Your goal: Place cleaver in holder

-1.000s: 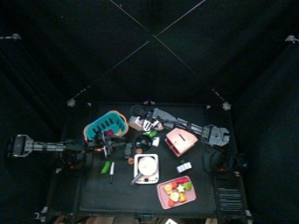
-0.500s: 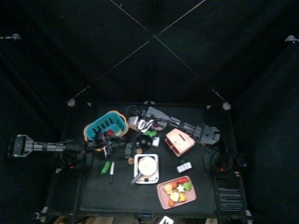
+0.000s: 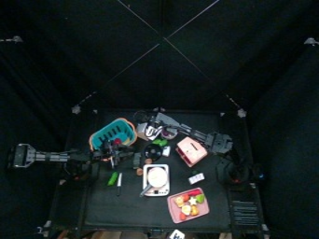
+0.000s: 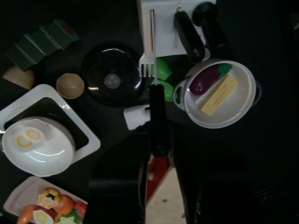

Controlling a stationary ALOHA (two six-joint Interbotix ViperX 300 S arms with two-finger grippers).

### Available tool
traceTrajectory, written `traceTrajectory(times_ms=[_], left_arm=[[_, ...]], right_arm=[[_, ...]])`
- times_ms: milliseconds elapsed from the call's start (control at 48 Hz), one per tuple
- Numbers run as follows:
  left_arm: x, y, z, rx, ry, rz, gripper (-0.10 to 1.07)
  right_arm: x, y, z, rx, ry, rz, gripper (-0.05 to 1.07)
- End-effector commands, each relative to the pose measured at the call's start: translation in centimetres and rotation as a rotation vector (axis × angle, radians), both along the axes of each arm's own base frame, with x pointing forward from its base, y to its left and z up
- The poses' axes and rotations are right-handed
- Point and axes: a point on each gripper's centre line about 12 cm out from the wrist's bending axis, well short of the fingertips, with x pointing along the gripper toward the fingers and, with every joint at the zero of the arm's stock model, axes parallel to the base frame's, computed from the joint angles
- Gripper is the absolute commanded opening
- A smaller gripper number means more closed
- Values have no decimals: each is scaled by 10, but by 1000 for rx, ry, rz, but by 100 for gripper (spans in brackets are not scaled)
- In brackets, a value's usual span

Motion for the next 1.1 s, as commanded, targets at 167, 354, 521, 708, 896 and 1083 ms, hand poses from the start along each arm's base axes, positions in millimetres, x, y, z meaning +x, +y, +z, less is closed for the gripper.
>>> traceTrajectory(times_ms=[167,354,521,708,896,1083], left_arm=[[1,1,4,3,-13,5,77],[1,1,3,2,-10,5,77],[0,1,0,1,-3,5,77],[0,1,0,0,-2,3,77],[0,1,0,2,-2,4,77],[0,-1,-1,5,6,-4,77]], right_arm=[[-6,-1,27,-21,-61,-5,92],[-12,1,31,-21,-40,-11,92],[-24,9,40,-17,-32,-8,92],[-47,20,41,-42,-18,-41,92],[-75,45,38,-71,-86,-60,92],[-105,71,20,-82,-229,-77,92]])
